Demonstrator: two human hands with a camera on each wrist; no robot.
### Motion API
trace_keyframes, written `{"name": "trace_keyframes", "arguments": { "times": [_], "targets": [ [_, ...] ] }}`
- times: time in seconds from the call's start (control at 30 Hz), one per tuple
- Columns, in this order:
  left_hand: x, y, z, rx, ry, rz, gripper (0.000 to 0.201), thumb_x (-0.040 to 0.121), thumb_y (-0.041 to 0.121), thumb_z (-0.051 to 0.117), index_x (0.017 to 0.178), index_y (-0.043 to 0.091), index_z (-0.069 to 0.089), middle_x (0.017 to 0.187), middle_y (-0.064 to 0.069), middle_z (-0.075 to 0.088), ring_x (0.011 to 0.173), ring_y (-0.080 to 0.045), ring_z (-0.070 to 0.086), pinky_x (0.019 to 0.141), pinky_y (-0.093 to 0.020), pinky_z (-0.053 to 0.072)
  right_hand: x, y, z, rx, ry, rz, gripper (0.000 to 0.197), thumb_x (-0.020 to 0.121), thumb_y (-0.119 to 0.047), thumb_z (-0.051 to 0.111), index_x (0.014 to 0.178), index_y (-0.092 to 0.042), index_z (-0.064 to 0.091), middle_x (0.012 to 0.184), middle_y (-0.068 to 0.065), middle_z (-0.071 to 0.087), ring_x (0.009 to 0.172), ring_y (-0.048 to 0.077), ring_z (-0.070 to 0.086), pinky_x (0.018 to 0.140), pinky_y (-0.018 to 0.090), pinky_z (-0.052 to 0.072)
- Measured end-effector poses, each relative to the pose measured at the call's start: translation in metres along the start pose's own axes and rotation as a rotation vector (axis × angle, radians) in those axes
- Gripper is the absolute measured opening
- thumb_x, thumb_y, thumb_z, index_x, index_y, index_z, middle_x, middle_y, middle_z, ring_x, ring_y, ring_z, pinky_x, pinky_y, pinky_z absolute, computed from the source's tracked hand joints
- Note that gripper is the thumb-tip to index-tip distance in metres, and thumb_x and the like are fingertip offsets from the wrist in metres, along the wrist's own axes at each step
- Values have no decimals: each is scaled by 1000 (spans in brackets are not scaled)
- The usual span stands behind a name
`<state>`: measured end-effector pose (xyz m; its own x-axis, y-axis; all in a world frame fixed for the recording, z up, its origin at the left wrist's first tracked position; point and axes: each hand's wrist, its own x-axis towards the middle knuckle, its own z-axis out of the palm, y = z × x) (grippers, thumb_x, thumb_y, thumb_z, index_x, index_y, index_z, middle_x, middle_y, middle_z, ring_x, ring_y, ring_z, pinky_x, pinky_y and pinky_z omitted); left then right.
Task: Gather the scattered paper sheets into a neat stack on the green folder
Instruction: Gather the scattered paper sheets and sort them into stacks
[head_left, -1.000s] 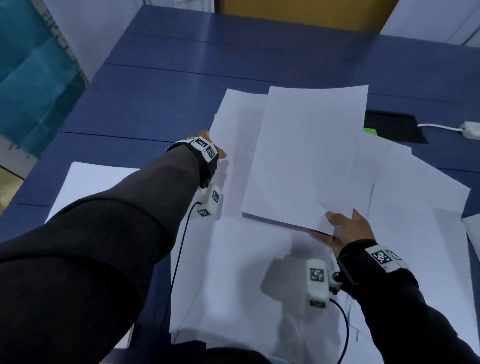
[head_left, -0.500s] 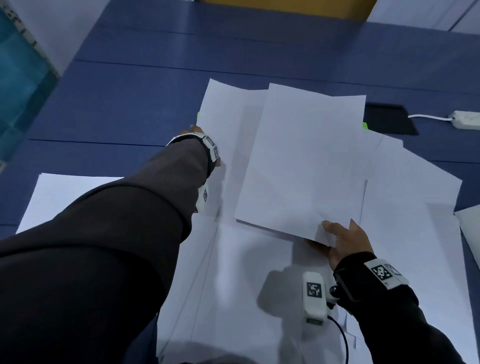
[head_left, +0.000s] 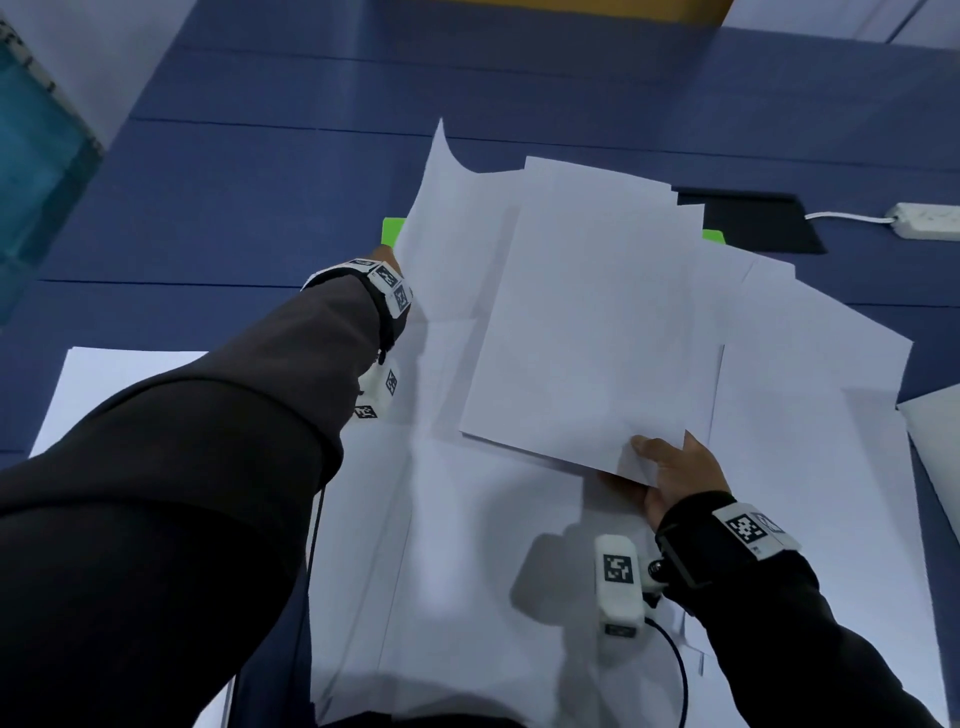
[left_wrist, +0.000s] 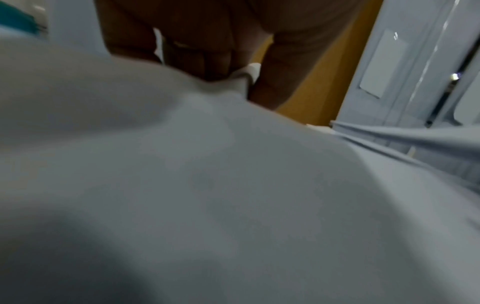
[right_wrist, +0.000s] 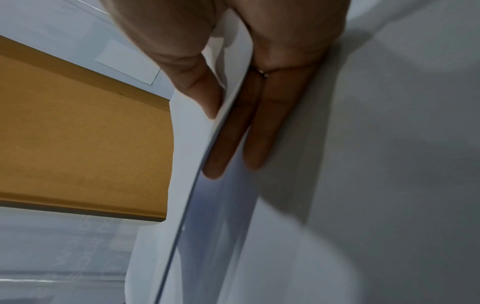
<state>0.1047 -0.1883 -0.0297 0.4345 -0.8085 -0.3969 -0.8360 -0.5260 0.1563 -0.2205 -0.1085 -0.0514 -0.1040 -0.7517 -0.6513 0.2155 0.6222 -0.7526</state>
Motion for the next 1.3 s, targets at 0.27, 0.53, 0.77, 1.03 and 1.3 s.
{"name": "trace_keyframes", "arguments": {
  "times": [0.27,0.53,0.77,1.03,1.3],
  "targets": [
    [8,-29,-11,-406,123,-71,14,92,17,53,96,25,42,65,7,30,91,-12,35,75,-23,30,-16,-5,8,9,-27,29,22,89,5,53,105,-8,49,90,4,49,79,21,53,59,49,56],
    [-8,-69,-23,-587,285,-162,6,90,8,47,93,11,42,94,-8,44,83,-20,41,72,-25,31,-24,1,14,6,-79,54,64,90,5,52,145,-5,22,111,10,43,78,15,50,69,47,56],
    [-27,-97,-34,-677,385,-252,21,88,8,46,69,12,37,78,-6,43,82,-18,40,55,-24,32,-30,9,14,-35,-111,53,65,90,6,52,145,-13,25,116,8,42,79,16,55,65,48,56],
    [-67,-112,-47,-765,385,-284,19,93,14,44,108,18,55,98,-3,49,89,-15,40,69,-21,31,-39,23,10,-105,-97,57,61,90,3,52,143,-17,29,124,9,47,83,23,60,63,45,59],
    [-115,-85,28,-747,138,-118,39,93,11,52,130,3,47,134,-14,53,118,-28,53,84,-19,37,-51,30,19,-126,-143,96,64,91,2,50,146,-21,25,140,10,37,82,25,60,66,48,58]
  ]
}}
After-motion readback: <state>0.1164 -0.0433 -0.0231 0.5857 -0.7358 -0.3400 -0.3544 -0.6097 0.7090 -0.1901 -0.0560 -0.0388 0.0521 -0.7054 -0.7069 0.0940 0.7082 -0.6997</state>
